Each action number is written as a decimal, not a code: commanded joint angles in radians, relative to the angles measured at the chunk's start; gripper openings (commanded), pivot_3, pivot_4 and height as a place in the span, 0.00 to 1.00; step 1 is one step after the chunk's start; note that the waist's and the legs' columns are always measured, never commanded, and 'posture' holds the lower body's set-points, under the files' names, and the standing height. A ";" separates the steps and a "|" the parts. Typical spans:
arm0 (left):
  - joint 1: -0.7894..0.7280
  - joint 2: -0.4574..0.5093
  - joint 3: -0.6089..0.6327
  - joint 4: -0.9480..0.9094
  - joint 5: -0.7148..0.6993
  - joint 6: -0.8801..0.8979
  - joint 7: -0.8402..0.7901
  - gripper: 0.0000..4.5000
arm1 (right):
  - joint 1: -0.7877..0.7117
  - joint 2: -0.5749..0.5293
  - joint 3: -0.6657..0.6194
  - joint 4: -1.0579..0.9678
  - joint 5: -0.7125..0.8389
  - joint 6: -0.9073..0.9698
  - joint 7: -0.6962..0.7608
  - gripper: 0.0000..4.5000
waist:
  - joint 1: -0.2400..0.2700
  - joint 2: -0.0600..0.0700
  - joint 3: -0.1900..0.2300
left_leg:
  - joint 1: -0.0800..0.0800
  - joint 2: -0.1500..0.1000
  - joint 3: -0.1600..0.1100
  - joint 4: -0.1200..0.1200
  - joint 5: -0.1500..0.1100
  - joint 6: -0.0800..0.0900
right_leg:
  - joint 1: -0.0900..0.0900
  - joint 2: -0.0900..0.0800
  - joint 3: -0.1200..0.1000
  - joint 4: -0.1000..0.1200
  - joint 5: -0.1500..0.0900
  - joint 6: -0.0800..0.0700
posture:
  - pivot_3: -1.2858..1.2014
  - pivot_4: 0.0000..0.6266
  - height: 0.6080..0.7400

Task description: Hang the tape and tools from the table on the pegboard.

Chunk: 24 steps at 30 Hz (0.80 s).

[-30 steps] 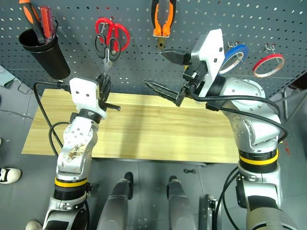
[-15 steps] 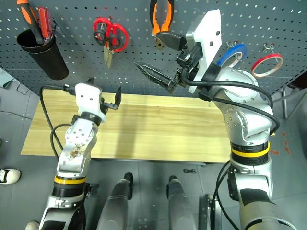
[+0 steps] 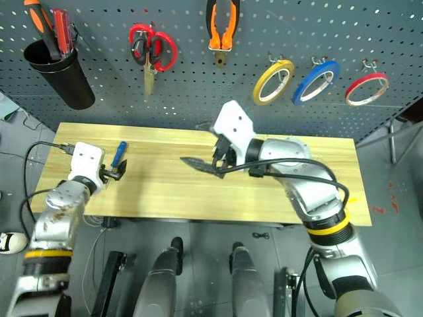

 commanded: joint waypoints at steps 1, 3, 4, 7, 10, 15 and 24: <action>-0.118 0.051 -0.017 0.278 0.016 -0.082 -0.066 0.99 | -0.046 0.094 0.038 0.012 -0.040 -0.003 -0.058 1.00 | 0.000 0.000 0.000 | 0.000 0.000 0.000 0.000 0.000 0.000 | 0.000 0.000 0.000 0.000 0.000 0.000 | 0.54 0.61 1.00; -0.202 0.057 -0.017 0.421 0.008 -0.139 -0.102 0.99 | -0.072 0.156 0.047 0.034 -0.057 -0.001 -0.088 1.00 | 0.000 -0.001 0.000 | -0.001 0.000 0.000 -0.001 0.000 0.000 | -0.001 0.000 0.000 0.000 0.000 0.000 | 0.54 0.61 1.00; -0.235 0.057 -0.018 0.474 0.000 -0.153 -0.133 0.99 | -0.083 0.177 0.049 0.038 -0.061 0.003 -0.094 1.00 | 0.001 -0.001 -0.001 | -0.001 0.000 0.000 -0.001 0.000 0.000 | -0.001 0.000 -0.001 0.000 0.000 0.000 | 0.54 0.62 1.00; -0.322 0.059 -0.055 0.627 0.016 -0.220 -0.231 0.99 | -0.118 0.225 0.052 0.064 -0.075 0.002 -0.101 1.00 | 0.005 -0.001 -0.001 | -0.001 0.000 -0.001 -0.003 0.000 0.000 | -0.001 0.000 -0.002 0.000 0.002 -0.004 | 0.54 0.63 1.00; -0.384 0.058 -0.082 0.731 0.038 -0.236 -0.256 0.99 | -0.131 0.236 0.047 0.077 -0.083 -0.004 -0.094 1.00 | 0.008 -0.001 -0.001 | -0.002 0.000 -0.002 -0.005 0.000 0.000 | -0.001 0.000 -0.004 -0.001 0.003 -0.007 | 0.53 0.64 1.00; -0.436 0.060 -0.119 0.818 0.082 -0.231 -0.207 0.99 | -0.135 0.234 0.040 0.086 -0.090 -0.007 -0.084 1.00 | 0.004 -0.001 -0.001 | -0.002 0.001 -0.002 -0.005 0.000 0.000 | -0.002 0.000 -0.005 0.000 0.003 -0.008 | 0.53 0.65 1.00; -0.461 0.065 -0.136 0.880 0.104 -0.234 -0.200 0.16 | -0.136 0.226 0.029 0.093 -0.100 -0.003 -0.076 1.00 | 0.000 -0.001 -0.001 | -0.002 0.001 -0.003 -0.005 0.001 0.000 | -0.002 0.000 -0.005 0.002 0.002 -0.008 | 0.53 0.65 1.00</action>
